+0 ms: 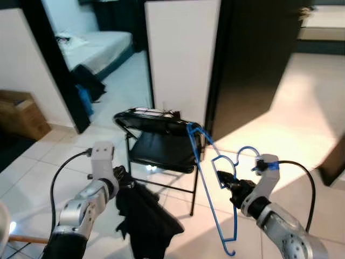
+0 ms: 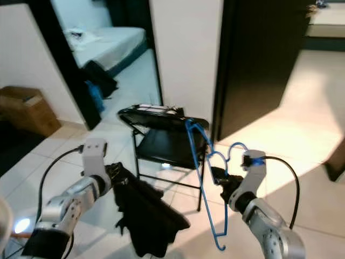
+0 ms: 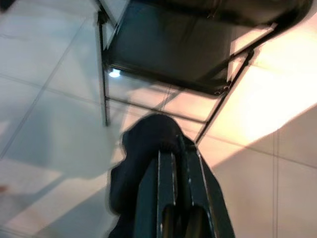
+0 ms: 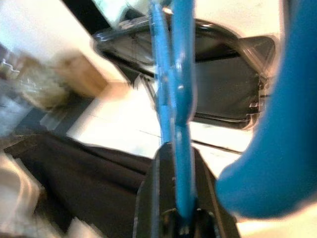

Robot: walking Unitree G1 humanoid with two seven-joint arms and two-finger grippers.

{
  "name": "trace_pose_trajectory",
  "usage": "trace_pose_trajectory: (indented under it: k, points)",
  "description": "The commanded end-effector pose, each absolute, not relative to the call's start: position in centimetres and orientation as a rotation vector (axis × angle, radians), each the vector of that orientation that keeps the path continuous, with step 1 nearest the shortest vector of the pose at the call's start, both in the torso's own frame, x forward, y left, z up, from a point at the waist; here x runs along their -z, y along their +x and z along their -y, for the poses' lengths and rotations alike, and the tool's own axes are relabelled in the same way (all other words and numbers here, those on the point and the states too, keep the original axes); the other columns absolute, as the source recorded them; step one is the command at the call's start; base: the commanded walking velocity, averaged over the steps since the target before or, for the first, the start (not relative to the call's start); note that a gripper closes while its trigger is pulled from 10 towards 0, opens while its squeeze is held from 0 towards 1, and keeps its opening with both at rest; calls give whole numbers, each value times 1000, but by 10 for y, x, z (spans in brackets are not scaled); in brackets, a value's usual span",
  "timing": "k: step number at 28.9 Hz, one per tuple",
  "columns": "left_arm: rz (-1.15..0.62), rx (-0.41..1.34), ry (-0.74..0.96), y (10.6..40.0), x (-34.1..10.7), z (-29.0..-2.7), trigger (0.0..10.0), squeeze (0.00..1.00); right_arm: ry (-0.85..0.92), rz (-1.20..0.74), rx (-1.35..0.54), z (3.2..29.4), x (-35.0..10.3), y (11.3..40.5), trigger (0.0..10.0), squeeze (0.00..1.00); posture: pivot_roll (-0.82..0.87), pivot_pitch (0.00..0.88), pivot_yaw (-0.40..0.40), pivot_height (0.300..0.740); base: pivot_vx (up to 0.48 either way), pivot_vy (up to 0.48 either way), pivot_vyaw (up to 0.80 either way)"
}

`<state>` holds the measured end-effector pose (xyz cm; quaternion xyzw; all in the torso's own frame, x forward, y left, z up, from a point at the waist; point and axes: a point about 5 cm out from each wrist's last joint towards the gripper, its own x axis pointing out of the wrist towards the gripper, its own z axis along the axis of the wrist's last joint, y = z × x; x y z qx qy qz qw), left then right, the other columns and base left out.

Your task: Hang hanger

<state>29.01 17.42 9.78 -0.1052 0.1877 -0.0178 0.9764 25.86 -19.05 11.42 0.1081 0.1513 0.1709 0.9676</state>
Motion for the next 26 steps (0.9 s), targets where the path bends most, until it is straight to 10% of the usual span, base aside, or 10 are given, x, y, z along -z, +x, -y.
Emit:
trace_pose_trajectory:
  k: [1,15,26]
  points:
    - [-366,27,-237,286,-104,-176,10000,0,156,-292,-363,184,-117,258,10000,0,-44,0,41,740,0,0,-800]
    - [-304,3,-286,248,-99,-162,10000,0,14,-344,-404,183,-110,257,10000,0,0,0,-101,740,0,0,-800]
    - [-292,72,-348,250,-105,-158,10000,0,57,-335,-377,185,-111,261,10000,0,-14,0,-66,740,0,0,-800]
